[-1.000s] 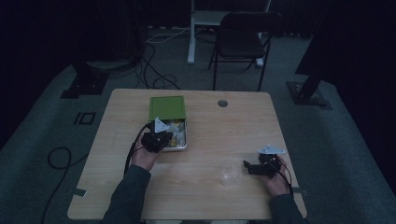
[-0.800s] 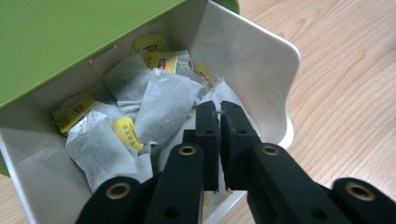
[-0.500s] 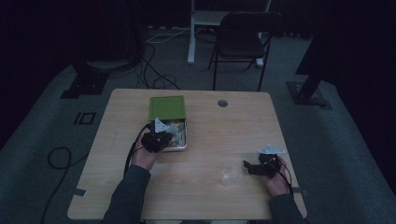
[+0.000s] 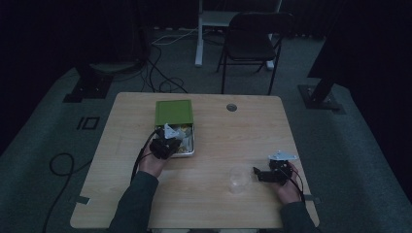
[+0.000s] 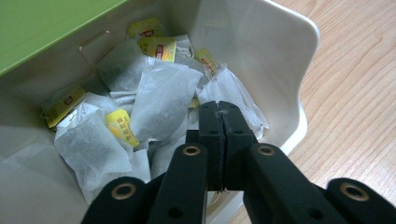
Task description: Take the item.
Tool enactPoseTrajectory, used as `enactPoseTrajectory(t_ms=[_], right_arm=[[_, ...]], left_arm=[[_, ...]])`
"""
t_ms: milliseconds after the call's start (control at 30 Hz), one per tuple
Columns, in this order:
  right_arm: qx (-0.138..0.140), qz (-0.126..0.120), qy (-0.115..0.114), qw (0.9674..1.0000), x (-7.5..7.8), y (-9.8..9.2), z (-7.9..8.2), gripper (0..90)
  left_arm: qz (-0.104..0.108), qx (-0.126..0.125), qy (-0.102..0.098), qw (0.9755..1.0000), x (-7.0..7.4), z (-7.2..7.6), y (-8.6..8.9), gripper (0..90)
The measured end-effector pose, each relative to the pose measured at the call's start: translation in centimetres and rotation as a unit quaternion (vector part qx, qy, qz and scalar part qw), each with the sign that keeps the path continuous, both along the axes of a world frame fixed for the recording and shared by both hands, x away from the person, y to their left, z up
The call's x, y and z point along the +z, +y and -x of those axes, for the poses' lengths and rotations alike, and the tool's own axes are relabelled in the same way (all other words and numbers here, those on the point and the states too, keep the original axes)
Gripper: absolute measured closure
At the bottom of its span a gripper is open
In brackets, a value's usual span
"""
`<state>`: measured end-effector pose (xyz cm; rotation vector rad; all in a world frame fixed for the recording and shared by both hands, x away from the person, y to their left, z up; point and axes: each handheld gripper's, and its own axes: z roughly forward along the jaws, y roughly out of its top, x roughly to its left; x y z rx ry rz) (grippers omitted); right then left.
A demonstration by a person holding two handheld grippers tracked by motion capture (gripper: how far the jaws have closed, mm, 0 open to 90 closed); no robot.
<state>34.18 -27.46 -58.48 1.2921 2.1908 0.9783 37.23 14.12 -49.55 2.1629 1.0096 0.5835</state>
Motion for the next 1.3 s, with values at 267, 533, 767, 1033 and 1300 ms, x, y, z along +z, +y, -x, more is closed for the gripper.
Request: enactPoseTrajectory(t_ms=[267,533,767,1033,1300], right_arm=[[0.000,0.000,0.000,1.0000,0.0,0.0,0.0,12.6],[0.002,0.000,0.000,1.0000,0.0,0.0,0.0,12.6],[0.002,0.000,-0.001,1.0000,0.0,0.0,0.0,12.6],[0.002,0.001,-0.001,1.0000,0.0,0.0,0.0,12.5],[0.003,0.001,-0.001,1.0000,0.0,0.0,0.0,12.5]], left_arm=[[-0.003,-0.014,0.004,0.9999,-0.2,-0.6,-1.0,80.9],[-0.021,-0.021,0.019,0.9994,-0.9,-1.2,-1.9,90.0],[-0.005,-0.026,0.004,0.9997,0.4,-0.6,-1.3,90.0],[0.015,-0.029,-0.019,0.9993,2.3,-0.1,-0.9,90.0],[0.034,-0.037,-0.045,0.9977,4.0,0.5,-0.8,90.0]])
